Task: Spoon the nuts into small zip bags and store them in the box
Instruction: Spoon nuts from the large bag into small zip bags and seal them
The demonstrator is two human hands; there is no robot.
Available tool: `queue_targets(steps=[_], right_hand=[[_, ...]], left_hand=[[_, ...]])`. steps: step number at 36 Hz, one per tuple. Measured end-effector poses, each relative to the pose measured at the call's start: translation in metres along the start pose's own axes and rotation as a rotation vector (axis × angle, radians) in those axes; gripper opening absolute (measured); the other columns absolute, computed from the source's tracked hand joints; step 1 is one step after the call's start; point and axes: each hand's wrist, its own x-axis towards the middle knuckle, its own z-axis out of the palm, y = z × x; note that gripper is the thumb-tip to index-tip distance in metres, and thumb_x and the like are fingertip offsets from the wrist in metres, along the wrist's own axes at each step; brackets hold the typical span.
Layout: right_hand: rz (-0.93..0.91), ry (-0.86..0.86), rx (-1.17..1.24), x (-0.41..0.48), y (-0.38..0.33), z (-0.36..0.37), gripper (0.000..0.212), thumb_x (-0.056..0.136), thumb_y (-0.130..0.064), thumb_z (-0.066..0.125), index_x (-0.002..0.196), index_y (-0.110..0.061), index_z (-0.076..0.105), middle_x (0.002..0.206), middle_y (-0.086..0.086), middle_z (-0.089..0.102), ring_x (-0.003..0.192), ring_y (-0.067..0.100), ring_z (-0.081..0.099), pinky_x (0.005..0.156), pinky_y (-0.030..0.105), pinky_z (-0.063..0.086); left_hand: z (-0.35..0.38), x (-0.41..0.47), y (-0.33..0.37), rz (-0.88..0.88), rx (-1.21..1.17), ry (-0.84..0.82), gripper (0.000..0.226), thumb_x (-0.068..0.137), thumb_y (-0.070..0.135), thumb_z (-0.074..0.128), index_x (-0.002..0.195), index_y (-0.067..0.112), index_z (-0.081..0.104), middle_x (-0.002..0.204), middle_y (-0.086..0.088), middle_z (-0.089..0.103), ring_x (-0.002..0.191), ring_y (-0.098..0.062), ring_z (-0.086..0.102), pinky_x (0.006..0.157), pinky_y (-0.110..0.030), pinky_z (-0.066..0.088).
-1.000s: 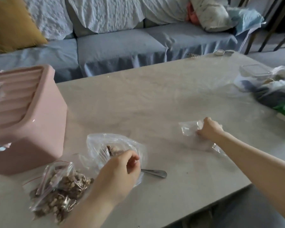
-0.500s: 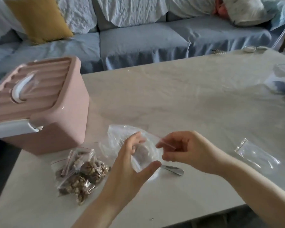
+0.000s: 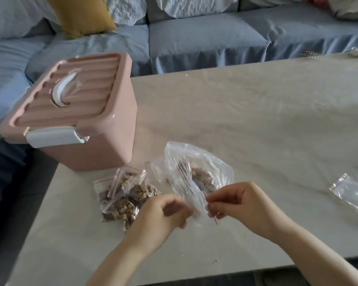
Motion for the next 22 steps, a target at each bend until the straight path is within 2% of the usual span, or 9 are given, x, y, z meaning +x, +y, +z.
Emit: queue_targets(steps=[2,3,5,7,10,13,17,20,22], right_hand=[[0.028,0.061,0.074,0.0,0.001,0.001,0.016,0.074,0.006,0.07,0.074,-0.01,0.072,0.063,0.006,0.071,0.057,0.013,0.064,0.063,0.02,0.054],[0.043,0.098,0.126,0.0,0.0,0.001,0.015,0.073,0.007,0.071,0.076,-0.008,0.071,0.064,0.008,0.072,0.057,0.015,0.065,0.063,0.02,0.055],[0.07,0.167,0.233,0.0,0.0,0.002,0.014,0.071,0.008,0.071,0.076,-0.006,0.07,0.065,0.011,0.072,0.057,0.018,0.067,0.062,0.021,0.056],[0.084,0.22,0.313,-0.001,-0.001,0.003,0.013,0.069,0.008,0.072,0.075,-0.004,0.069,0.066,0.013,0.071,0.057,0.019,0.067,0.061,0.021,0.057],[0.087,0.277,0.365,-0.003,-0.001,0.007,0.013,0.066,0.006,0.075,0.073,-0.003,0.068,0.065,0.015,0.071,0.056,0.019,0.067,0.062,0.021,0.057],[0.067,0.324,0.384,-0.005,-0.001,0.012,0.014,0.065,0.007,0.075,0.068,-0.004,0.067,0.062,0.014,0.07,0.054,0.019,0.066,0.06,0.021,0.056],[0.029,0.347,0.385,-0.008,-0.002,0.017,0.019,0.065,0.01,0.075,0.062,-0.007,0.065,0.057,0.011,0.068,0.049,0.016,0.063,0.055,0.018,0.054],[-0.003,0.342,0.332,-0.01,-0.004,0.02,0.022,0.065,0.007,0.076,0.059,-0.009,0.063,0.057,0.01,0.069,0.049,0.013,0.062,0.055,0.016,0.052],[-0.019,0.345,0.321,-0.012,-0.004,0.021,0.022,0.065,0.006,0.077,0.059,-0.009,0.063,0.059,0.01,0.069,0.05,0.012,0.063,0.056,0.015,0.051]], left_hand=[[0.003,0.001,-0.006,0.02,0.015,0.171,0.014,0.076,0.018,0.074,0.077,0.029,0.064,0.065,0.002,0.068,0.061,-0.007,0.062,0.066,-0.018,0.046],[0.006,0.001,-0.008,0.055,0.05,0.287,0.025,0.074,0.016,0.075,0.084,0.033,0.059,0.07,0.003,0.066,0.066,-0.006,0.061,0.069,-0.014,0.045],[0.011,0.001,-0.008,0.208,0.186,0.535,0.043,0.073,0.009,0.076,0.093,0.037,0.05,0.084,0.01,0.056,0.077,-0.008,0.055,0.077,-0.007,0.039],[0.016,-0.002,-0.002,0.408,0.341,0.681,0.034,0.075,0.015,0.071,0.099,0.026,0.051,0.092,0.007,0.047,0.085,-0.011,0.047,0.086,-0.009,0.035],[0.027,-0.004,0.006,0.526,0.367,0.664,0.016,0.078,0.028,0.061,0.09,0.017,0.059,0.095,0.004,0.05,0.09,-0.008,0.045,0.088,-0.012,0.035],[0.031,-0.004,0.011,0.495,0.324,0.623,0.014,0.077,0.03,0.059,0.081,0.016,0.061,0.087,0.007,0.052,0.083,-0.001,0.045,0.083,-0.006,0.034],[0.034,-0.006,0.012,0.423,0.339,0.512,0.015,0.078,0.034,0.056,0.07,0.021,0.06,0.067,0.015,0.053,0.063,0.002,0.048,0.064,-0.008,0.038],[0.037,-0.01,0.012,0.347,0.323,0.452,0.015,0.079,0.036,0.056,0.071,0.026,0.063,0.067,0.014,0.059,0.065,0.002,0.055,0.062,-0.015,0.043],[0.038,-0.013,0.015,0.3,0.216,0.429,0.011,0.081,0.026,0.062,0.07,0.029,0.066,0.072,0.016,0.065,0.065,0.002,0.059,0.06,-0.009,0.043]])
